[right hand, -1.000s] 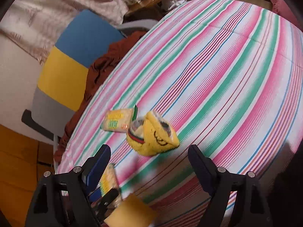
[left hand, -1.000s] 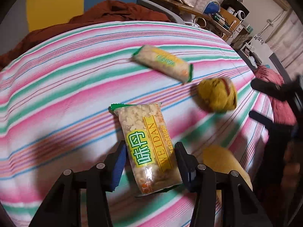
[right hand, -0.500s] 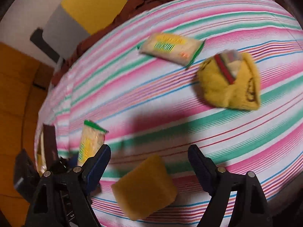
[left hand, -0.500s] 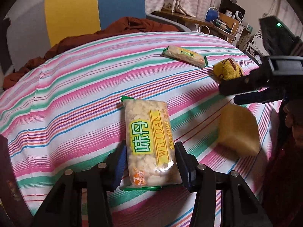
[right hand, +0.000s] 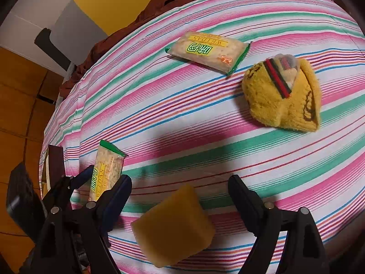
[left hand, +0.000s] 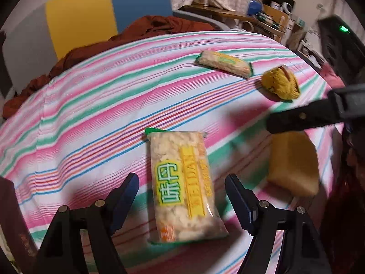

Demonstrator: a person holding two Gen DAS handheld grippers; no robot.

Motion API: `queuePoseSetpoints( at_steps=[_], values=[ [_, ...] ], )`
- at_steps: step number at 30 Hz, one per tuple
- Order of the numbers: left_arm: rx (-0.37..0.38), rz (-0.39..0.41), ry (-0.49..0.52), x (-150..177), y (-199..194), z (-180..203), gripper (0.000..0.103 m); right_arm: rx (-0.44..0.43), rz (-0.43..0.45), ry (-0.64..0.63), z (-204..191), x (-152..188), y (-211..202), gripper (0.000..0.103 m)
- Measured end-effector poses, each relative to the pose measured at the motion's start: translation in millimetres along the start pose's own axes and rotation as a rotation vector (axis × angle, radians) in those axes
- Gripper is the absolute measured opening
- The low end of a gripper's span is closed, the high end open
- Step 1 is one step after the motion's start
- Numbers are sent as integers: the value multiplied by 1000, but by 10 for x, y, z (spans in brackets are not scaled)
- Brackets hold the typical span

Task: Organize objects
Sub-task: 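Grasp a WEIDAN cracker packet with the left tool while the right tool grasps the yellow sponge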

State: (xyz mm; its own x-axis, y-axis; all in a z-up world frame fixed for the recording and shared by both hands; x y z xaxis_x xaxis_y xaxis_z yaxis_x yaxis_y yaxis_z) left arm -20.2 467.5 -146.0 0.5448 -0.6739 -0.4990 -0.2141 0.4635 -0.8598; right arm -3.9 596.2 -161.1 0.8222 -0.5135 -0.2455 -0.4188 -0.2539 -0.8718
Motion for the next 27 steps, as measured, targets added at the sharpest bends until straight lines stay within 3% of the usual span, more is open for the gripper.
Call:
queuePoseSetpoints(
  at_steps=[4, 7, 9, 11, 14, 18, 20, 21, 22, 25, 27],
  values=[
    [-4, 20, -30, 0, 8, -38, 76, 7, -16, -18, -41, 10, 47, 89],
    [-26, 40, -19, 22, -13, -62, 68, -5, -35, -46, -114, 42, 66, 90],
    [-33, 55, -36, 31, -42, -126, 52, -1, -54, -72, -157, 85, 58, 90],
    [-25, 63, -60, 31, -62, -193, 47, 10, -69, -112, -222, 127, 22, 89],
    [-29, 67, -48, 58, -86, -202, 47, 99, -89, -232, -383, 202, -32, 90],
    [-41, 75, -56, 100, -122, -199, 46, 239, -194, -331, -450, 389, 143, 89],
    [-43, 76, -51, 144, -153, -199, 46, 280, -216, -344, -452, 422, 195, 81],
    [-45, 76, -55, 163, -170, -205, 46, 304, -204, -345, -448, 401, 182, 71],
    [-48, 76, -59, 189, -199, -209, 46, 307, -187, -338, -442, 376, 161, 67],
    [-46, 86, -62, 270, -266, -215, 46, 211, -134, -265, -462, 316, 152, 66],
    [-53, 91, -56, 322, -305, -216, 46, 233, -103, -250, -464, 306, 196, 66]
  ],
)
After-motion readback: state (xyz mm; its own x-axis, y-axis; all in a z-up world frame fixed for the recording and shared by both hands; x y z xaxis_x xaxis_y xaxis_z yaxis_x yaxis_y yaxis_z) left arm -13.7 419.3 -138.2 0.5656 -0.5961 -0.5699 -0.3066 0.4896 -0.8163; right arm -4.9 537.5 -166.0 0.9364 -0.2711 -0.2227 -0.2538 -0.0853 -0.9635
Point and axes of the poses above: each gripper's, at about its wrist camera, not at the fingertips, and y roughly the way its jaws point, z to its right, x to its underside, the point moved 7 cm from there along y, roughly the way its jaws point, and after that the axes turned 6 degrees about -y, right-handed, at the moved point
